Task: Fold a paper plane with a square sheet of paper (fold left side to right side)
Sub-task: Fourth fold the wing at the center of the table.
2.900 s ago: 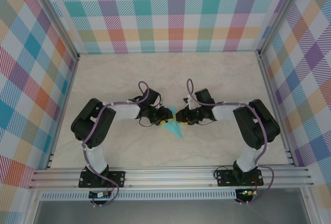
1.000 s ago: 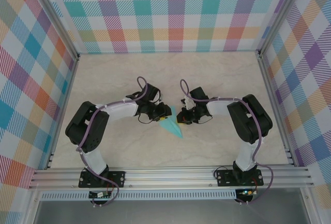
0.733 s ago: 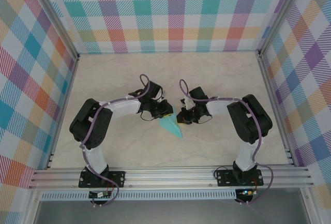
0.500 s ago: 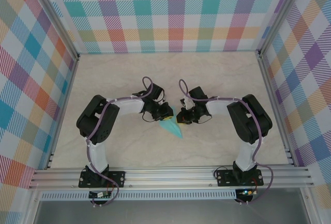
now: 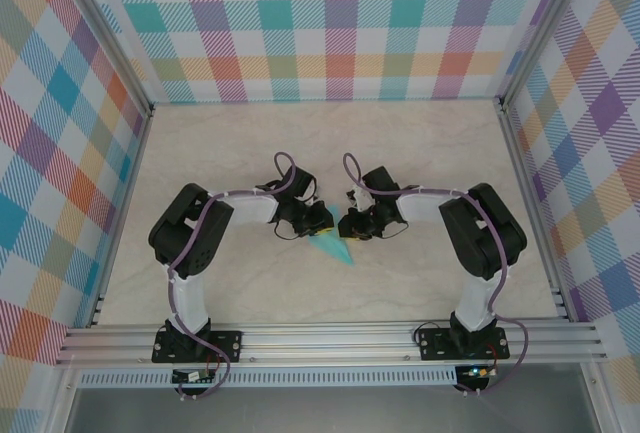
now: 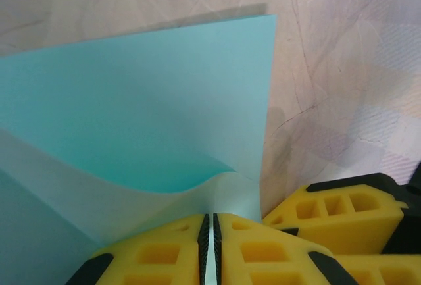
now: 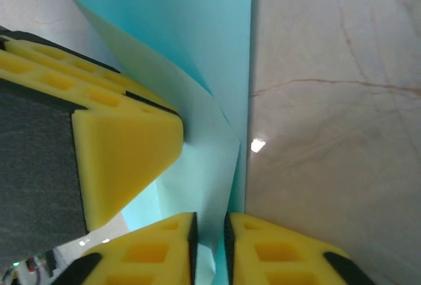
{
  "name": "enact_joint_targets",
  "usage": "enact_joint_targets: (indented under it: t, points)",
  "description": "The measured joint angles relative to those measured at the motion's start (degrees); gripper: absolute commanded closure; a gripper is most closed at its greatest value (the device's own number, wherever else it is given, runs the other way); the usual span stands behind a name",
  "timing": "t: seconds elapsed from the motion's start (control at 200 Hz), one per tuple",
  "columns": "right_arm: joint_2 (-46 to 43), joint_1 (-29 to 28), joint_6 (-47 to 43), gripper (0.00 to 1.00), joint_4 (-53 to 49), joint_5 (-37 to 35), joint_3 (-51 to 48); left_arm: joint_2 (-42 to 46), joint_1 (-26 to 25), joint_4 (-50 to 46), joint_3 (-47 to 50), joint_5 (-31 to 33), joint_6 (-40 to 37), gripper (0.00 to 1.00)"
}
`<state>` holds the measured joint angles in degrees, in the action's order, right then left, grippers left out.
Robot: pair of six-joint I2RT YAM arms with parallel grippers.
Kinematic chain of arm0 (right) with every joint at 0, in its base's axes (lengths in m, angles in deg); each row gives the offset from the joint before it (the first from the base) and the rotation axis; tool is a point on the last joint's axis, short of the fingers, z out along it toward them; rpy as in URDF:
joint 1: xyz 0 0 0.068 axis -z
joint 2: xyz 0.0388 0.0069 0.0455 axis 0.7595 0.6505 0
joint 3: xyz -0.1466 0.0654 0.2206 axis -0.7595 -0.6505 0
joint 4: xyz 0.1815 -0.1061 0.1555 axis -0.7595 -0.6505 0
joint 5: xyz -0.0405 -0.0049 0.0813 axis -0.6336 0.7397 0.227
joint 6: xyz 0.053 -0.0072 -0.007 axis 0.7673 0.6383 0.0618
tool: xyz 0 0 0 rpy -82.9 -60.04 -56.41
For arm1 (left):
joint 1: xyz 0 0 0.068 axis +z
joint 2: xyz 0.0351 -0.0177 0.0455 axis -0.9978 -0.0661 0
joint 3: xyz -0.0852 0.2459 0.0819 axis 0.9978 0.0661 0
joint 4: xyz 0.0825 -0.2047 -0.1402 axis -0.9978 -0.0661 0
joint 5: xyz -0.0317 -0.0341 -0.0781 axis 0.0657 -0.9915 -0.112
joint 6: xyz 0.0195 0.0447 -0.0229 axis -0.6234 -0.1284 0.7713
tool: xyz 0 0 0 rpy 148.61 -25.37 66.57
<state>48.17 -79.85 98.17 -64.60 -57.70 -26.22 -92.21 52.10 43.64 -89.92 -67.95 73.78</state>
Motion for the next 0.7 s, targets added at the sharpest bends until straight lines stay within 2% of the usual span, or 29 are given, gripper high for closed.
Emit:
enact_joint_targets:
  t: [0.09, 0.205, 0.365, 0.515, 0.7]
  points:
    - [-3.2, 0.0, -0.4, 0.66, -2.9, -2.3, 0.1, 0.2, 0.0, 1.0, 0.6, 0.0, 0.4, 0.86]
    - [-9.4, 0.1, -0.9, 0.67, -5.7, -3.6, 0.1, 0.3, 0.0, 1.1, 0.7, 0.1, 0.6, 0.86]
    - [-14.9, 0.0, 0.2, 0.71, -3.8, 1.5, -2.7, 0.3, 0.0, 1.1, 0.7, 0.2, 0.6, 0.86]
    - [-13.5, -2.1, 2.7, 0.72, -2.4, 6.6, -6.4, 0.3, 0.0, 1.1, 0.7, 0.3, 0.6, 0.86]
    - [-9.8, -3.7, 4.2, 0.72, -1.1, 8.2, -7.0, 0.4, 0.0, 1.0, 0.7, 0.4, 0.6, 0.86]
